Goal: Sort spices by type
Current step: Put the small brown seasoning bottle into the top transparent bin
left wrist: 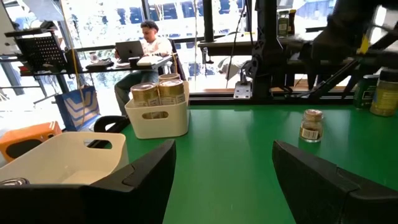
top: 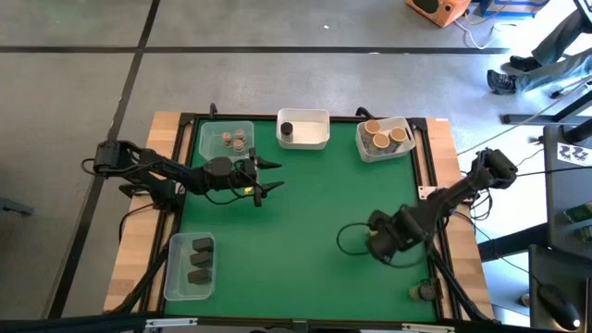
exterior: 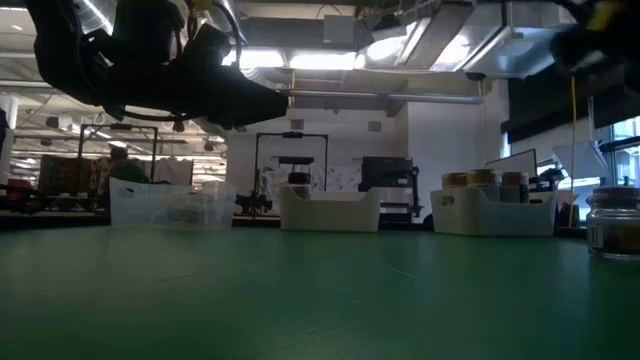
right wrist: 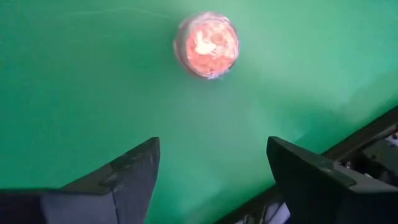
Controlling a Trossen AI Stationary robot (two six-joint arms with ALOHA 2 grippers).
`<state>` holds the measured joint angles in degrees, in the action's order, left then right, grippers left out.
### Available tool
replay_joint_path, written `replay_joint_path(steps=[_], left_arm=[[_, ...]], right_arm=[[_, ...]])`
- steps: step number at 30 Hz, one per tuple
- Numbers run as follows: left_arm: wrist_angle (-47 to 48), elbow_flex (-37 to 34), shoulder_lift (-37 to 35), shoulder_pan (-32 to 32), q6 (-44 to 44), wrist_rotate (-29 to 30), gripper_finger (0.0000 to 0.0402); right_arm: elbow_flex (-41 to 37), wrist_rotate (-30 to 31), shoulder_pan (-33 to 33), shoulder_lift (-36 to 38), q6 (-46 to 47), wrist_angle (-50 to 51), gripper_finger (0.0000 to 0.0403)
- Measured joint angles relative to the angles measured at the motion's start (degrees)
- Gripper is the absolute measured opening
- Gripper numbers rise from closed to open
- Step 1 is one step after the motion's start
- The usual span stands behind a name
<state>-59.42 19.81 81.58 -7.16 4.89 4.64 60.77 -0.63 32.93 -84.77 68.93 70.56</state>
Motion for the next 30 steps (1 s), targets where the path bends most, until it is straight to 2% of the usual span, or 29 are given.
replay_joint_path(steps=[4, 10, 14, 19, 23, 26, 30], left_arm=[[0.0, 0.0, 0.0, 0.0, 0.0, 0.0, 0.025], [0.0, 0.0, 0.0, 0.0, 0.0, 0.0, 0.025], [0.0, 0.0, 0.0, 0.0, 0.0, 0.0, 0.025], [0.0, 0.0, 0.0, 0.0, 0.1, 0.0, 0.025], [0.1, 0.0, 0.0, 0.0, 0.1, 0.0, 0.025], [0.1, 0.0, 0.0, 0.0, 0.2, 0.0, 0.025], [0.2, 0.0, 0.0, 0.0, 0.4, 0.0, 0.025]], right_arm=[[-5.9, 2.6, 2.0, 0.0, 2.3, -4.7, 0.0294], [-12.4, 2.6, 1.9, 0.0, 2.3, -13.9, 0.0281], [-14.5, 2.7, 1.9, 0.0, 2.0, -16.4, 0.0242], [-14.5, 6.0, 1.9, 0.0, 2.7, -16.5, 0.0169], [-14.5, 5.9, 1.0, 0.0, 2.7, -16.5, 0.012], [-14.5, 5.6, 0.1, 0.0, 2.7, -16.6, 0.0111], [-14.5, 6.0, 0.0, 0.0, 2.6, -16.7, 0.0119]])
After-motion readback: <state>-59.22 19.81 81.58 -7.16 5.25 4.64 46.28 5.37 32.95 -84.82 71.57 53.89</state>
